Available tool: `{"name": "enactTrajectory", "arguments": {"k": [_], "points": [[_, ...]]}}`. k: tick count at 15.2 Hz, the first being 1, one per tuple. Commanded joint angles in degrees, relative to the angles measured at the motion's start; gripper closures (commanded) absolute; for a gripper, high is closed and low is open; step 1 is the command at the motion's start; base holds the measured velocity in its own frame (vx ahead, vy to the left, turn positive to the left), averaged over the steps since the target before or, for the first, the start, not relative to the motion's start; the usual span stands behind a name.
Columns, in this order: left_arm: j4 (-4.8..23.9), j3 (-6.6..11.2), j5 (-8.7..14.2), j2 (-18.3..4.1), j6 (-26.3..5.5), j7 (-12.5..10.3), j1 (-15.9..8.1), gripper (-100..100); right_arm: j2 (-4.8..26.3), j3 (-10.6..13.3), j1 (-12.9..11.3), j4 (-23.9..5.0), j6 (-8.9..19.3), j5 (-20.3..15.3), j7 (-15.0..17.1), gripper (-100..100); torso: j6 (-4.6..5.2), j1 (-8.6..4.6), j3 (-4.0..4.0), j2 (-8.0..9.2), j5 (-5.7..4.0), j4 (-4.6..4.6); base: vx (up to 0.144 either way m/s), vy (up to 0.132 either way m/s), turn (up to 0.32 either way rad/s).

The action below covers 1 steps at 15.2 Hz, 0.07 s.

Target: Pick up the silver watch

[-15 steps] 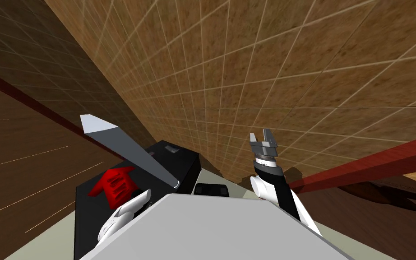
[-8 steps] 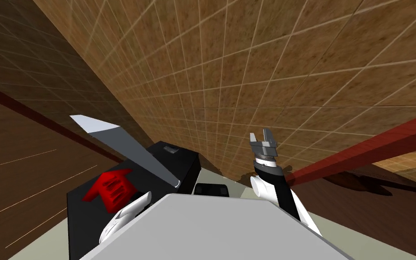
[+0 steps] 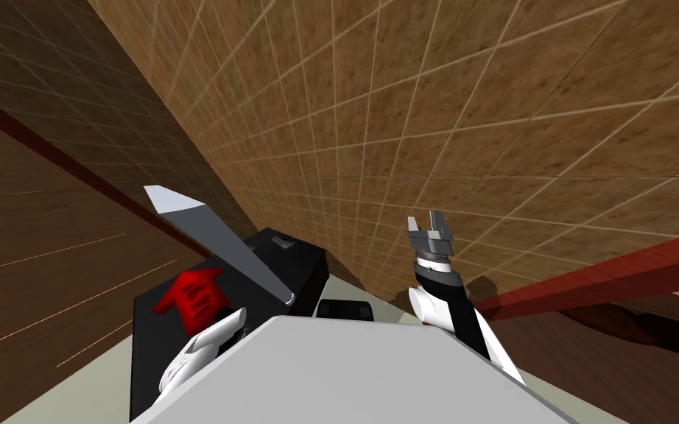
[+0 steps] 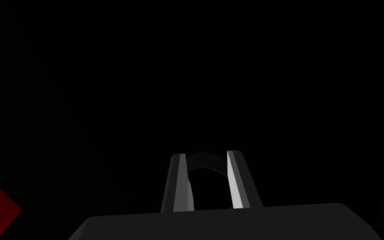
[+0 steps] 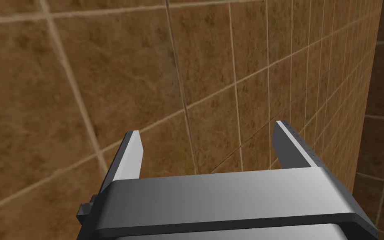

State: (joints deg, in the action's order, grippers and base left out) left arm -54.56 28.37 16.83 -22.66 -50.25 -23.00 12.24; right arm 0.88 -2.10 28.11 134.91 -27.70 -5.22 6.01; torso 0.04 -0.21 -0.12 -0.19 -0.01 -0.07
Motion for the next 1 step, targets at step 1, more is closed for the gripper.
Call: {"name": "enactTrajectory", "arguments": {"k": [1], "points": [[0.0, 0.00, 0.0, 0.0, 0.0, 0.0, 0.0, 100, 0.0, 0.0, 0.0, 0.0, 0.0, 0.0, 0.0, 0, 0.00, 0.00, 0.00, 0.00, 0.00, 0.00, 0.022, -0.019, 0.036]]}}
